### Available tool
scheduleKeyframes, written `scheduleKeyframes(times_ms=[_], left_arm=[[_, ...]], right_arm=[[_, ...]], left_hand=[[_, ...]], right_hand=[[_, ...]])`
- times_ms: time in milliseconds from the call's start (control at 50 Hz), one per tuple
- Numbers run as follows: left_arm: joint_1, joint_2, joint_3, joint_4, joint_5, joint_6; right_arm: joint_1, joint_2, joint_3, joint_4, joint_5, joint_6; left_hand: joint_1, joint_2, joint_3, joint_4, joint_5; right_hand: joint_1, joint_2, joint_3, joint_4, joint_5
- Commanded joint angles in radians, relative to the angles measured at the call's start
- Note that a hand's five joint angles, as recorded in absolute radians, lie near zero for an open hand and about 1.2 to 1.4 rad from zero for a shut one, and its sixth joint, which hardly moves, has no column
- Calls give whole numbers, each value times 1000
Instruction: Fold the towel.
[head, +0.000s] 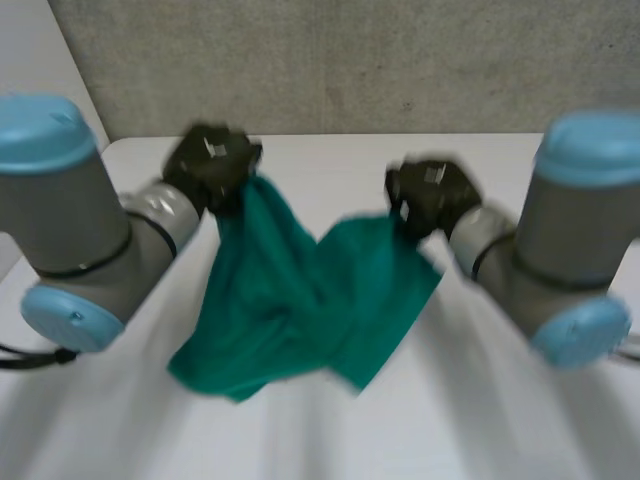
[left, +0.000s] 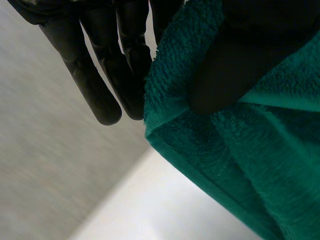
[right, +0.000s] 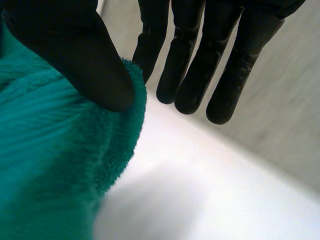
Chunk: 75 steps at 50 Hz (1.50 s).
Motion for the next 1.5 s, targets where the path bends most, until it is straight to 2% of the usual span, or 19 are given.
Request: scheduleKeyframes(times_ms=[20,100,240,420,560,640,680,780,820,880,1000,1080,1300,1400,1420,1440,1460,1480,1500], left_arm=[[-23,169,32,37,-97,-35],[-43,255,-30,33,-116,-53],[-50,269,-201,33,-117,-55],[-79,50,-281,28,-122,-59],[-89,-8,-285,22,-148,-58],[-90,41,-285,19,-166,-58],[-89,132,-288,11,-171,-59],[-89,315,-321,-6,-169,-62],[-89,405,-331,-7,-168,-62],[-89,479,-339,-7,-166,-62],[-86,533,-342,-12,-163,-96],[-78,446,-370,-9,-160,-104],[-72,27,-313,19,-165,-110],[-58,-71,-240,65,-165,-110],[-50,-89,-217,81,-165,-108],[-49,-96,-206,88,-165,-105],[-47,-100,-197,92,-165,-101],[-47,-105,-190,95,-166,-99],[-46,-108,-177,97,-166,-98]], right_arm=[[-53,-26,-364,81,5,-105],[-54,-9,-461,95,-7,-103],[-51,237,-634,211,-107,-112],[-51,435,-639,305,-68,-143],[-51,454,-633,412,-42,-151],[-49,394,-614,448,-9,-166],[-53,328,-588,458,-9,-171],[-60,79,-417,488,-22,-218],[-60,44,-396,491,-24,-234],[-65,-90,-328,508,-31,-328],[-77,-157,-327,524,-32,-396],[-79,-74,-356,521,-36,-399],[-74,395,-568,492,-18,-410],[-69,507,-669,440,45,-402],[-69,511,-686,414,77,-398],[-69,511,-686,414,77,-398],[-69,509,-689,399,93,-396],[-68,505,-688,356,126,-389],[-68,497,-685,342,133,-384]], left_hand=[[295,203,209,207,253],[295,203,209,207,253],[295,203,209,207,253],[295,203,209,207,253],[295,203,209,207,253],[295,203,209,207,253],[295,203,209,207,253],[295,203,209,207,253],[295,203,209,207,253],[295,203,209,207,253],[295,203,209,207,253],[295,203,209,207,253],[295,203,209,207,253],[58,-34,-28,-30,16],[-201,-293,-287,-289,-243],[-346,-438,-432,-435,-388],[-450,-542,-535,-538,-491],[-512,-604,-598,-600,-553],[-585,-677,-671,-673,-627]], right_hand=[[428,222,217,209,245],[428,222,217,209,245],[428,222,217,209,245],[428,222,217,209,245],[428,222,217,209,245],[428,222,217,209,245],[428,222,217,209,245],[428,222,217,209,245],[428,222,217,209,245],[428,222,217,209,245],[428,222,217,209,245],[428,222,217,209,245],[428,222,217,209,245],[428,222,217,209,245],[-48,-253,-258,-267,-230],[-52,-258,-263,-272,-235],[-331,-537,-542,-551,-514],[-776,-982,-987,-995,-959],[-792,-998,-1003,-1011,-975]])
